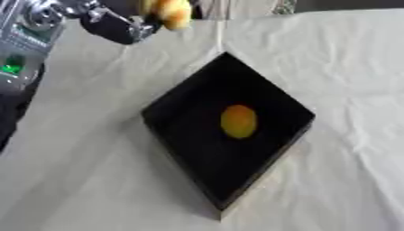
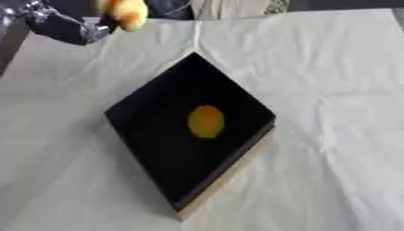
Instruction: Pick up objects on the table and place them in the box.
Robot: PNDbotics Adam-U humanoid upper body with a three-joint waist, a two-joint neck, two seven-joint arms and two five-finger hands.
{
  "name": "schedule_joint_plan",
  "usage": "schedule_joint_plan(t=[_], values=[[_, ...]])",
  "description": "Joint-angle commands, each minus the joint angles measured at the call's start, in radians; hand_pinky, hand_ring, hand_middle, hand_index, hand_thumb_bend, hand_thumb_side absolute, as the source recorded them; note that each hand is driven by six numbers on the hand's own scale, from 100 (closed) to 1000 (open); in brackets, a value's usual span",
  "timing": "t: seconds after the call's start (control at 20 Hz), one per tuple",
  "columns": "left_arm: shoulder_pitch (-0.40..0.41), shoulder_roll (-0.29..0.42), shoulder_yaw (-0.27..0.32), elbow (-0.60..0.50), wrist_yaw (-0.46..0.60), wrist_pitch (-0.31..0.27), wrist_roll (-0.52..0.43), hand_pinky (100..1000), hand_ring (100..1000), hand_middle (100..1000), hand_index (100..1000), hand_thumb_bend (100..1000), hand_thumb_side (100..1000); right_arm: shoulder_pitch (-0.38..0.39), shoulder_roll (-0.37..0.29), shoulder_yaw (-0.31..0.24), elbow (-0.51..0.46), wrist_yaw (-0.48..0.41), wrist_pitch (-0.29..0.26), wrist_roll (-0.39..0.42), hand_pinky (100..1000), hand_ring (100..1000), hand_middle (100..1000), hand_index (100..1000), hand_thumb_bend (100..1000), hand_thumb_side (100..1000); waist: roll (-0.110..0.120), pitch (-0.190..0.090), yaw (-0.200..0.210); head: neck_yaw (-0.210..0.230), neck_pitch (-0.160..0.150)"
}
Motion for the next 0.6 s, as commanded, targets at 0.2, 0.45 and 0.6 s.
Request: schedule_joint_plan(t=[0.2, 0.45, 0.6], values=[[0.02, -0.089, -0.041, -0.043, 0.011, 0.017, -0.067, 712, 628, 605, 617, 100, 100, -0.006, -0.032, -0.012, -0.016, -0.005, 0.0, -0.006, 913, 865, 700, 798, 100, 249, -0.002, -0.029, 0.002, -0.039, 0.017], [0.046, -0.13, -0.072, 0.012, -0.027, 0.001, -0.084, 711, 627, 605, 618, 100, 100, -0.005, -0.025, -0.012, -0.016, -0.004, 0.003, -0.006, 914, 865, 699, 797, 100, 255, 0.0, -0.026, -0.001, -0.048, 0.018], [0.058, -0.153, -0.085, 0.049, -0.042, -0.007, -0.086, 710, 625, 604, 619, 100, 100, -0.004, -0.022, -0.013, -0.016, -0.003, 0.005, -0.006, 915, 866, 699, 797, 100, 259, 0.001, -0.024, -0.005, -0.046, 0.017]])
